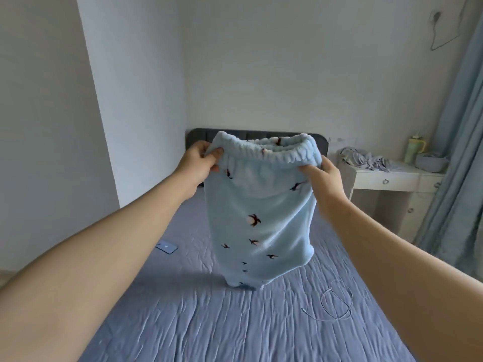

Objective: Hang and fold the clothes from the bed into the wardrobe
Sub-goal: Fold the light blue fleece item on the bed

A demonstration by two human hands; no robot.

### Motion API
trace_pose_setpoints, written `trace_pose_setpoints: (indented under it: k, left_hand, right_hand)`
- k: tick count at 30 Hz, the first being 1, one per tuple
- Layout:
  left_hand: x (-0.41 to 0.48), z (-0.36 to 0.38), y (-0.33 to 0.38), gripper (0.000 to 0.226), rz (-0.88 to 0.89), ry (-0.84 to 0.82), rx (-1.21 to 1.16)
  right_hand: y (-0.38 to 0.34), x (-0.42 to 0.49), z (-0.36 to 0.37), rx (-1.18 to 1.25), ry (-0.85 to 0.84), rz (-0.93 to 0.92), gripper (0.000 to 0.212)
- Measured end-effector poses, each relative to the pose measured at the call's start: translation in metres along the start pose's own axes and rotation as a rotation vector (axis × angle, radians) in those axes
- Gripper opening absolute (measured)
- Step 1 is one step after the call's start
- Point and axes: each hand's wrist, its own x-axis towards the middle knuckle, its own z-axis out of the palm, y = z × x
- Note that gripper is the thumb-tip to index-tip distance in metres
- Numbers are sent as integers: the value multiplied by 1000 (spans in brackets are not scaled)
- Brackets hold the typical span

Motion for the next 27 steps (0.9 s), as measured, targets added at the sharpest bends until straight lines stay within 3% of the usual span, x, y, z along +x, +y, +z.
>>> trace_pose_setpoints:
  k: [8, 14, 21, 27]
  left_hand:
    - [-152, 13, -76, 16, -235, -33, 141]
    - [-218, 21, -130, 14, -396, -76, 192]
    - [-239, 41, -199, 13, -585, -106, 165]
    - [-200, 63, -288, 13, -739, -159, 119]
  right_hand:
    - [70, -142, -53, -22, -54, 345, 17]
    - [117, -210, -74, -75, -92, 549, 12]
    - [188, -240, -75, -110, -63, 712, 14]
    - [277, -217, -53, -210, -7, 833, 16]
